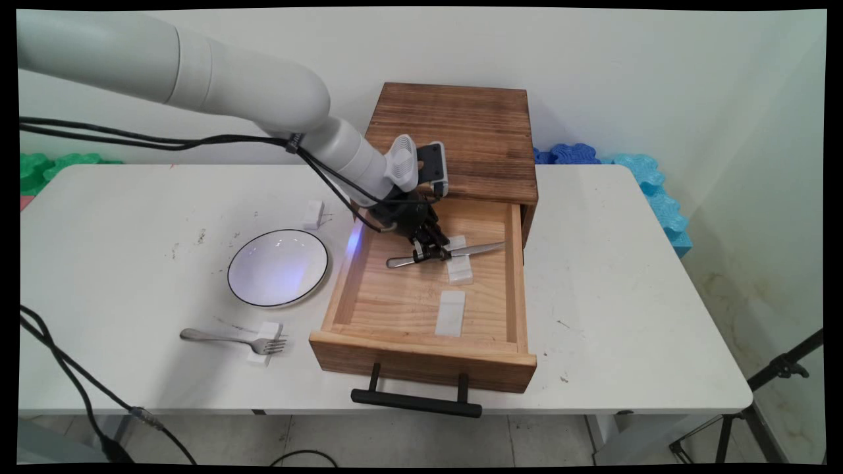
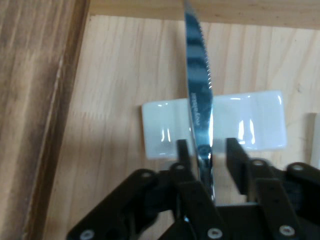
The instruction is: Place the picked object into the drawer
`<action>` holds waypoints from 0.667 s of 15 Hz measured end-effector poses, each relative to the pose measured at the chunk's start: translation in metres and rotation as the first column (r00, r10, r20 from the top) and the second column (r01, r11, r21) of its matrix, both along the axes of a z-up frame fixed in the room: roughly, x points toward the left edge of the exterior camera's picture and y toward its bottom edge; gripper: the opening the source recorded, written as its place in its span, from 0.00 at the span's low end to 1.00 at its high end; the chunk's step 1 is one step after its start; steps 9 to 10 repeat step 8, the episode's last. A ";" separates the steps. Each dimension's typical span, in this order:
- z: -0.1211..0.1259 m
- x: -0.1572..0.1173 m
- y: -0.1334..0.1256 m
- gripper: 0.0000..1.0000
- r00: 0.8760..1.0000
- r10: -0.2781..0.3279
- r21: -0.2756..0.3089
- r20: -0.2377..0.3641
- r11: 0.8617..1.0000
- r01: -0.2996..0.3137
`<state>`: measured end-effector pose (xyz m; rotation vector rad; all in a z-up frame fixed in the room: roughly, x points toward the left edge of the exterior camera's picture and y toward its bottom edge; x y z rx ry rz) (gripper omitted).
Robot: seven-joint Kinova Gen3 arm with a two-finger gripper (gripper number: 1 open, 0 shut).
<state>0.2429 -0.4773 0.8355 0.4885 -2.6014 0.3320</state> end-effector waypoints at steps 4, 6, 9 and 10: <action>-0.003 0.000 0.000 1.00 1.000 -0.002 0.000 -0.004 1.000 0.002; -0.004 -0.001 0.000 1.00 1.000 -0.003 -0.001 -0.005 1.000 0.003; -0.005 -0.001 0.000 1.00 1.000 -0.004 -0.001 -0.006 1.000 0.004; -0.005 -0.001 0.000 1.00 1.000 -0.004 -0.001 -0.006 1.000 0.004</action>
